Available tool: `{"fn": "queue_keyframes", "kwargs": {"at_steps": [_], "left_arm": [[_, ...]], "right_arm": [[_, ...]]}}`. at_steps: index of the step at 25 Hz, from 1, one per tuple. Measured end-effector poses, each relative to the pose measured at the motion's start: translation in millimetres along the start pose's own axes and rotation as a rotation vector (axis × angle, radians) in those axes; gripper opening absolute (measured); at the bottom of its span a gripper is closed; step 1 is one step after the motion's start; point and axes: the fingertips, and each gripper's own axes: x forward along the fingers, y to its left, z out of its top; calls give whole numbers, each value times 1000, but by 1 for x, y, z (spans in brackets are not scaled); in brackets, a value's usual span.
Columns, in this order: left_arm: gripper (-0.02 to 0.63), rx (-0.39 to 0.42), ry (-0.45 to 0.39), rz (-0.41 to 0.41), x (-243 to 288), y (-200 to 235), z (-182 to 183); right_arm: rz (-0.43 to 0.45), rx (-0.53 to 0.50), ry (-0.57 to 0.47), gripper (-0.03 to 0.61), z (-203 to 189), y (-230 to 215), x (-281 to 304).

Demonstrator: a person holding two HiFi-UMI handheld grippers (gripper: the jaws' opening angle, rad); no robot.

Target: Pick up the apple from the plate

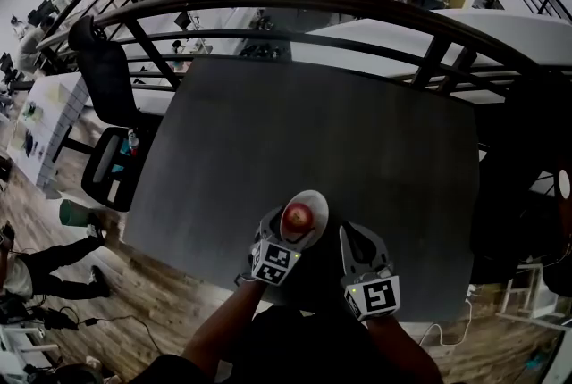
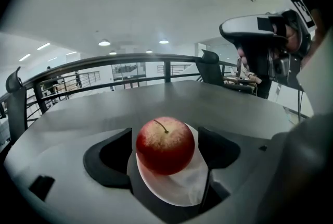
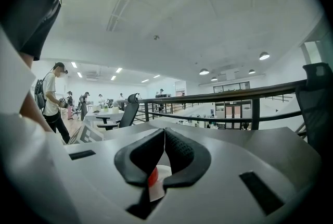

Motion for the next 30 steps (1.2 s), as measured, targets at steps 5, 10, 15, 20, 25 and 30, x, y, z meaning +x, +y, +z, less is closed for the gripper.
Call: {"fn": "queue_keyframes", "kwargs": {"at_steps": [5,10,15,20,25,30], "left_arm": [[391,4,55,0,11,1,-7],[391,4,79,-4,17,1,-13],[391,4,75,3,17,3,-12],[391,13,73,4,18,4,-12],[391,15,74,-4,19,4,-12],[391,18,62,-8,19,3,-9]], "right_arm": [[-26,1,3,25,0,-10,-3],[-42,8,9,25,-3,-11,-5],[-50,-4,20,25,-6,-13,-4],[-60,-26,35,25,-21,-12,3],[-63,-40,101,25,-49,-13,8],[-65,-71,161,25,-61,-14,9]]}}
